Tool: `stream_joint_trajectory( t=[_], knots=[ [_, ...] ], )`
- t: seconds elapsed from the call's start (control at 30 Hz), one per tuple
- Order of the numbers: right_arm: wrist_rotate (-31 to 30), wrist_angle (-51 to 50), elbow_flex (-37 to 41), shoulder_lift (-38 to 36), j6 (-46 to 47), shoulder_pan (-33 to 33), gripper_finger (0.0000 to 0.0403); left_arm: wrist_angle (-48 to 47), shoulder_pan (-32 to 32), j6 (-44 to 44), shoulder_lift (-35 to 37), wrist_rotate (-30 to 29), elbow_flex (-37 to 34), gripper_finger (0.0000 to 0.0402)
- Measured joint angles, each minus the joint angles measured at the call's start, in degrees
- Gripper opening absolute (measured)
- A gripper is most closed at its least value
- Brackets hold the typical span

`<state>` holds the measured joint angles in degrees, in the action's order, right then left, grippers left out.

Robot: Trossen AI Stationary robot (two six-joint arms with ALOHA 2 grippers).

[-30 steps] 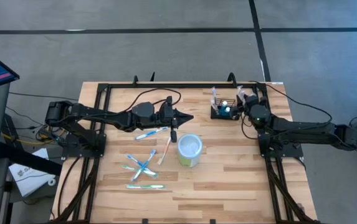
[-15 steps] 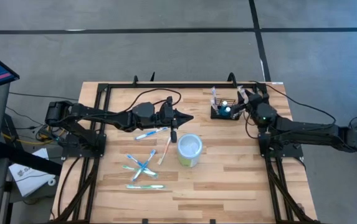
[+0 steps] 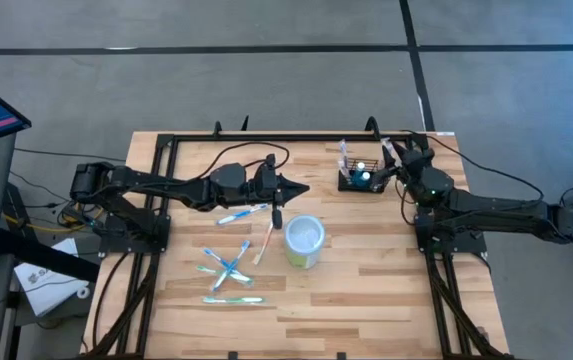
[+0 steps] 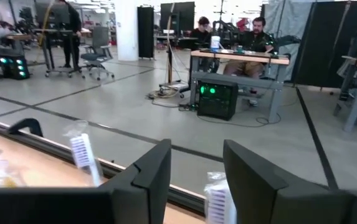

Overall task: Pick & Place toothbrushing station
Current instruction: Put the blue toothbrush into the wire organizer

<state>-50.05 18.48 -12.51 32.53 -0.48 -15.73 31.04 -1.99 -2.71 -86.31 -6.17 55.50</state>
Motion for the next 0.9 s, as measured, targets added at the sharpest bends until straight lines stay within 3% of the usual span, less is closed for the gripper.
stream_joint_trajectory(
  t=[0.17,0.6,0.9],
  knots=[
    [-1.3,0.0,0.0,-1.9,-0.2,2.9,0.0138,-5.1,0.2,0.0,3.0,0.0,0.0,0.0],
    [-1.0,1.4,0.0,-5.0,-3.4,14.6,0.0135,-40.2,0.2,2.7,16.9,-0.3,0.0,0.0],
    [-0.8,4.4,0.0,-4.8,-4.1,26.1,0.0131,-57.3,0.2,8.2,17.7,-3.9,0.0,0.0]
  ],
)
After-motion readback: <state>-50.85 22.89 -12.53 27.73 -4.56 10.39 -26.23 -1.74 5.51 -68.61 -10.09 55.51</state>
